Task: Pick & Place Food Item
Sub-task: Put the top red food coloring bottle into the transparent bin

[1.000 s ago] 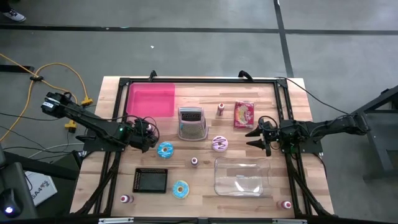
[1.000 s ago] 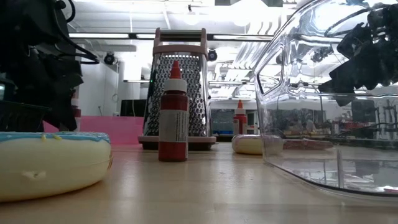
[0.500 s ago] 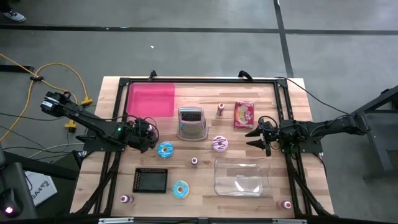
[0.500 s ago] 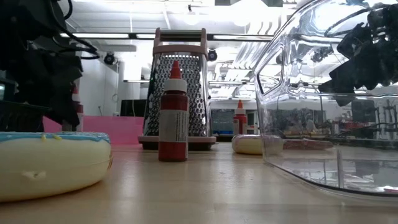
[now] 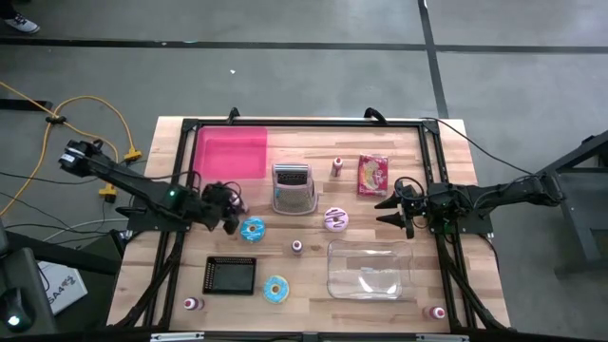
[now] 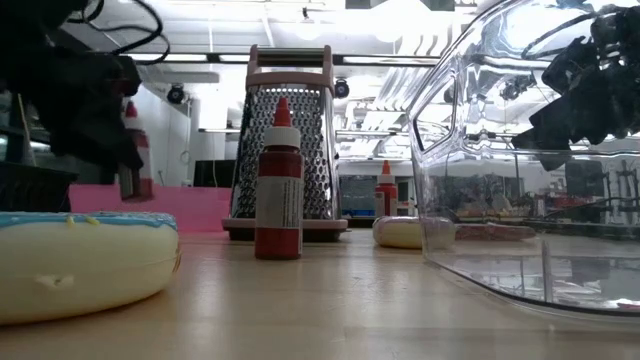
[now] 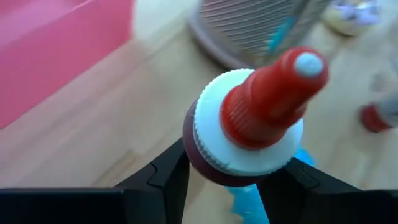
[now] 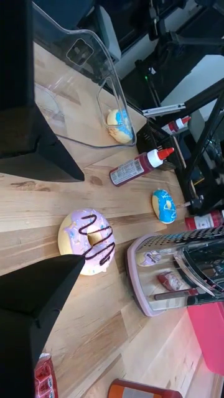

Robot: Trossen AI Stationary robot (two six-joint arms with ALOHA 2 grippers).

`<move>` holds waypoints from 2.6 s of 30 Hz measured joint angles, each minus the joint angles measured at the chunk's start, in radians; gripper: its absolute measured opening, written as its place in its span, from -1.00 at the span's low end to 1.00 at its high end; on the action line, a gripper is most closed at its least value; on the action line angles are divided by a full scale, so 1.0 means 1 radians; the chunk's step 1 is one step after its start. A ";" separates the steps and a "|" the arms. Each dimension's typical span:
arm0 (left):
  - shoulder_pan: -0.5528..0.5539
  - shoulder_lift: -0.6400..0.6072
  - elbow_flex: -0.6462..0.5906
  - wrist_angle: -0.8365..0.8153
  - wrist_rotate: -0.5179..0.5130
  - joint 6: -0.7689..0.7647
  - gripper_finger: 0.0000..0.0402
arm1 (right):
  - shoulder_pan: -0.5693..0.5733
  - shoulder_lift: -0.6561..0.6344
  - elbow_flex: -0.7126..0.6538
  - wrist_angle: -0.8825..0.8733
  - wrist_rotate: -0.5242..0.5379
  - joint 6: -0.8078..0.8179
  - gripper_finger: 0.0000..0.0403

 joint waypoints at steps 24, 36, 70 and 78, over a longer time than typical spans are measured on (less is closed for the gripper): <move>0.107 0.232 0.301 0.050 0.342 0.394 -0.24 | 0.000 0.000 0.000 0.000 0.000 0.000 -0.06; 0.097 0.456 0.527 0.033 0.430 0.575 -0.24 | 0.000 0.000 0.000 0.000 0.000 0.000 -0.06; 0.183 0.745 0.949 -0.131 0.488 0.819 -0.24 | 0.000 0.000 0.000 0.000 0.000 0.000 -0.06; 0.182 0.746 0.949 -0.135 0.492 0.806 -0.24 | 0.000 0.000 0.000 0.005 0.000 0.000 -0.06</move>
